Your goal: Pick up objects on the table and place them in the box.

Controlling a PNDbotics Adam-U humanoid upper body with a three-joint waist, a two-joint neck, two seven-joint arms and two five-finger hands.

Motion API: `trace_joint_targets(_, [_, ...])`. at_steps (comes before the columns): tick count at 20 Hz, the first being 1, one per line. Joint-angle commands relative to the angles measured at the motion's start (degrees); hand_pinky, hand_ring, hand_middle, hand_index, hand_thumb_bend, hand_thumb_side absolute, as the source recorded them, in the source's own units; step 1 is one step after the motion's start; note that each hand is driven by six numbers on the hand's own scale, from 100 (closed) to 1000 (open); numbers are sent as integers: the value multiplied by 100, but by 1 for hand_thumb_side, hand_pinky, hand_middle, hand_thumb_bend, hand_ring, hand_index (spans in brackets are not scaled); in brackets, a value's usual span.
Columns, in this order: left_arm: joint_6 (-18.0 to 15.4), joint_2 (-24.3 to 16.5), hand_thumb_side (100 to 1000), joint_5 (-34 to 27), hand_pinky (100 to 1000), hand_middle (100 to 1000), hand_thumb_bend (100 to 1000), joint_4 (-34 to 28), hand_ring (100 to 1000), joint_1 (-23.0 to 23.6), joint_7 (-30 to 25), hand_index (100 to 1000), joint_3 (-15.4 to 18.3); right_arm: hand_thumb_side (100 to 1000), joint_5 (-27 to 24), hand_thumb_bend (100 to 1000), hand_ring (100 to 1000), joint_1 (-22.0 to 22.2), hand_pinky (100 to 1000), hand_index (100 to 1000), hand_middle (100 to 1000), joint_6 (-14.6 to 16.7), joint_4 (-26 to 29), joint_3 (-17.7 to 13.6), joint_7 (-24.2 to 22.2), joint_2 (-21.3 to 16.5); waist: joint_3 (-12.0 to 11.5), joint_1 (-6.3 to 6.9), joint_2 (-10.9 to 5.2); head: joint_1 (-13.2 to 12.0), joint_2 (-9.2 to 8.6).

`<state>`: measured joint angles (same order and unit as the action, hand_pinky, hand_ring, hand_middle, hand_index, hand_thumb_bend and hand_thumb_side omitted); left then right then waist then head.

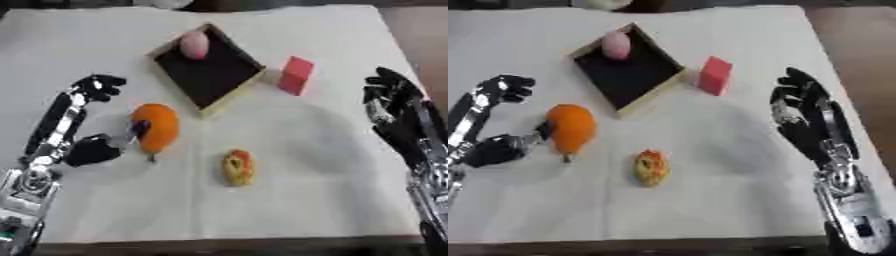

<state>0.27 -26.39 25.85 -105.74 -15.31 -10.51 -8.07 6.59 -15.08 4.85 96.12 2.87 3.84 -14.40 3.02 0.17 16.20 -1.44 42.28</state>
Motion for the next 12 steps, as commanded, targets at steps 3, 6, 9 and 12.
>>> trace_joint_targets(3, [39, -366, 384, 48, 787, 774, 475, -171, 782, -162, -308, 847, -106, 480, 34, 100, 814, -34, 786, 903, 775, 14, 63, -12, -24, -98, 11, 73, -195, 8, 0])
trace_joint_targets(6, [67, -398, 371, 77, 787, 775, 463, -133, 782, -190, -374, 847, -142, 481, 34, 100, 814, -32, 786, 903, 775, 11, 60, -12, -28, -98, 14, 65, -197, 10, 5])
trace_joint_targets(9, [106, -437, 356, 127, 788, 777, 452, -64, 784, -209, -450, 850, -178, 482, 35, 100, 814, -31, 786, 904, 775, 7, 54, -11, -34, -100, 9, 60, -198, 6, 8])
trace_joint_targets(12, [150, -455, 343, 243, 789, 779, 446, 19, 784, -252, -562, 853, -206, 481, 39, 100, 814, -32, 786, 904, 775, 4, 51, -7, -44, -100, -2, 58, -199, 8, 11])
